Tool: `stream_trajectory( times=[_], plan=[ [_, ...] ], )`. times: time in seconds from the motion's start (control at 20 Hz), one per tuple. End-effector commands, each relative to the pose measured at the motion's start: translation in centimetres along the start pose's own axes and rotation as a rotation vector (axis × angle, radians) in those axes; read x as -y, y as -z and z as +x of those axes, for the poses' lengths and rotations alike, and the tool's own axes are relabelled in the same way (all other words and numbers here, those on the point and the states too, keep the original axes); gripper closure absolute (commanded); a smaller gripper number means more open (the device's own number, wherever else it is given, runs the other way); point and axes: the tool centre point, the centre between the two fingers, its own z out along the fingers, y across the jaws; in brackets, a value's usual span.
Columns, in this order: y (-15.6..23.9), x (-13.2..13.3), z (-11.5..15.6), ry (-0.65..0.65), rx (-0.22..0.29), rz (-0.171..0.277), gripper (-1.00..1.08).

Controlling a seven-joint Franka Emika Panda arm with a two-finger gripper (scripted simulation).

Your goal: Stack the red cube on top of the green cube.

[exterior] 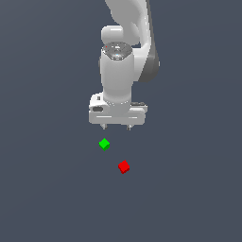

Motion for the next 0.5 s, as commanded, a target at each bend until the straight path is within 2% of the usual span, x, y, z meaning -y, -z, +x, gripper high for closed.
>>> stream_trajectory(
  times=[0.0,0.45],
  plan=[
    [0.0,0.0,0.0,0.0,0.0,0.0,-0.92],
    [-1.2,0.0,0.9,0.051,0.004,0.004,-0.92]
  ],
)
